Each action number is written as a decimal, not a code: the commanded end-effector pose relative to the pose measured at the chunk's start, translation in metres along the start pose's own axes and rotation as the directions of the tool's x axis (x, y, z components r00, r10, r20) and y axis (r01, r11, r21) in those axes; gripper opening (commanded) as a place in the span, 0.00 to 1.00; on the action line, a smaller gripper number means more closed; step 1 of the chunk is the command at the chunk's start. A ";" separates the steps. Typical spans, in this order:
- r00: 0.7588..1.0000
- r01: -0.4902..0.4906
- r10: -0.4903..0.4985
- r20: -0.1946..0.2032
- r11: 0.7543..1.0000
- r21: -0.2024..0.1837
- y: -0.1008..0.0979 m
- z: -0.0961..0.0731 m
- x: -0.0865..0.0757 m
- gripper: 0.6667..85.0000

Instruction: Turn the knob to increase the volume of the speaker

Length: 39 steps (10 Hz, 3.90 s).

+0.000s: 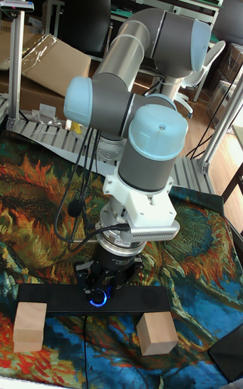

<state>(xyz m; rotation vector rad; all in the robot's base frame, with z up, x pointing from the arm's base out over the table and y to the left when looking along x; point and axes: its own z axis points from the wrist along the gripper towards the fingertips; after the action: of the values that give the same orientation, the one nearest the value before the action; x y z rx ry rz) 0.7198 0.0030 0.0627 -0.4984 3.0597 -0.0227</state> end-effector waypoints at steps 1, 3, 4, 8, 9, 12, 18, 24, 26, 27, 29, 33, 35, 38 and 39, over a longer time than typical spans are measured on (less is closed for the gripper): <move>1.000 -0.009 0.009 0.010 1.000 -0.006 0.001 0.003 -0.003 0.50; 1.000 -0.010 0.010 0.011 1.000 0.001 -0.002 0.004 -0.002 0.49; 1.000 -0.010 0.010 0.012 1.000 0.000 -0.002 0.004 -0.002 0.49; 1.000 -0.017 0.017 0.015 1.000 -0.004 -0.001 0.004 -0.002 0.45; 1.000 -0.018 0.018 0.015 1.000 -0.004 -0.001 0.004 -0.002 0.45; 1.000 -0.022 0.022 0.018 1.000 -0.013 0.001 0.003 -0.003 0.43; 0.999 -0.032 0.033 0.026 0.999 -0.012 0.001 0.003 -0.005 0.32; 0.996 -0.080 0.081 0.043 0.997 -0.014 0.002 0.002 -0.009 0.29; 0.994 -0.099 0.099 0.047 0.995 -0.018 0.002 0.002 -0.010 0.29; 0.993 -0.103 0.104 0.047 0.994 -0.019 0.001 0.002 -0.010 0.29; 0.991 -0.121 0.122 0.047 0.992 -0.019 0.001 0.002 -0.009 0.29; 0.981 -0.184 0.185 0.057 0.983 -0.024 -0.002 0.003 -0.011 0.29; 0.973 -0.216 0.218 0.076 0.976 -0.022 -0.005 0.002 -0.015 0.29; 0.954 -0.279 0.282 0.099 0.959 -0.040 -0.003 0.001 -0.022 0.28; 0.947 -0.301 0.305 0.104 0.952 -0.051 -0.001 0.000 -0.024 0.28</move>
<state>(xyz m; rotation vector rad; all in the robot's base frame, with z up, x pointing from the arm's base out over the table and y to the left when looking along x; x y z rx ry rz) 0.7378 0.0051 0.0608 -0.1149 3.0131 0.0252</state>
